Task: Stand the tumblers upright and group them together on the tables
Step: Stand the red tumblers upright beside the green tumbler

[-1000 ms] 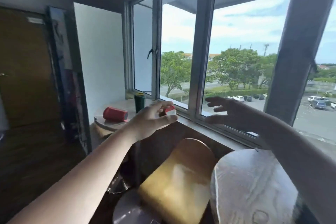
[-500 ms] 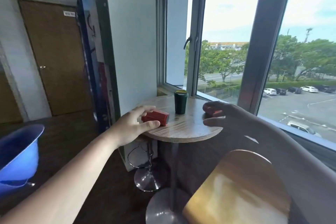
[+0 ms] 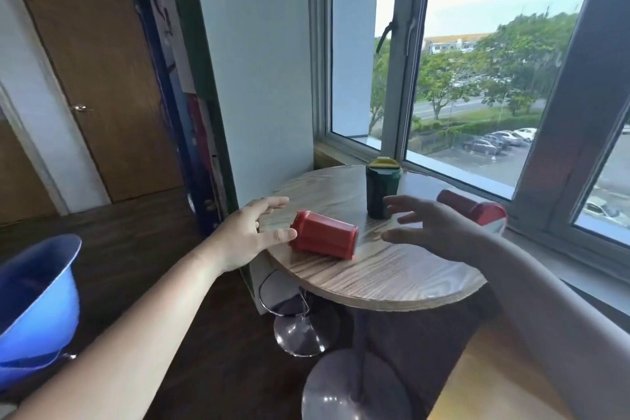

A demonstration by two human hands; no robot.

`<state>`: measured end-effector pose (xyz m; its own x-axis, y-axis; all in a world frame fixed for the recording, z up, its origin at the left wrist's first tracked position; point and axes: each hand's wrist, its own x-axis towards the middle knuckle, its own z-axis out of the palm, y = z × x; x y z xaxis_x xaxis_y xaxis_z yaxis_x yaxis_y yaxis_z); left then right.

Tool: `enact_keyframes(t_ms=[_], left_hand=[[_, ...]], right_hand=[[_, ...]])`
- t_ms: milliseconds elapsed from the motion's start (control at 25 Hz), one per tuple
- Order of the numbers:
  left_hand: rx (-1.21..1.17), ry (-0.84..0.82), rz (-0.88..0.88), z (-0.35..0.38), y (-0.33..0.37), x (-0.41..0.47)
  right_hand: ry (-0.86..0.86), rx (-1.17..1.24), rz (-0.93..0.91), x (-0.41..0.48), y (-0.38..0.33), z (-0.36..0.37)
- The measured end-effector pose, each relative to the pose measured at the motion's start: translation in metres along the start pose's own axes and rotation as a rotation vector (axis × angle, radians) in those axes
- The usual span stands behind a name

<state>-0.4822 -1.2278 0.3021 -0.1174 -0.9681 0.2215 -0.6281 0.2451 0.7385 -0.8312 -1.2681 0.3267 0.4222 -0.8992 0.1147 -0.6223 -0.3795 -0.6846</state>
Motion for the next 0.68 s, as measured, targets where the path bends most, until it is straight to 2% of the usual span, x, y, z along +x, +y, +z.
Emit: enact_keyframes(t_ms=[160,360,480,680], left_hand=[[0.038,-0.150,0.031,-0.003,-0.049,0.061],[-0.061,-0.462,0.099,0.003,-0.091,0.112],[-0.154,-0.509,0.175,0.011,-0.105,0.122],[-0.309,-0.527,0.149,0.018,-0.107,0.120]], right_hand=[[0.114,-0.020,0.121,0.026,0.034,0.001],[0.266,0.004,0.317,0.028,0.071,-0.019],[0.364,-0.022,0.402,0.016,0.086,-0.035],[0.519,-0.171,0.485,0.016,0.119,-0.066]])
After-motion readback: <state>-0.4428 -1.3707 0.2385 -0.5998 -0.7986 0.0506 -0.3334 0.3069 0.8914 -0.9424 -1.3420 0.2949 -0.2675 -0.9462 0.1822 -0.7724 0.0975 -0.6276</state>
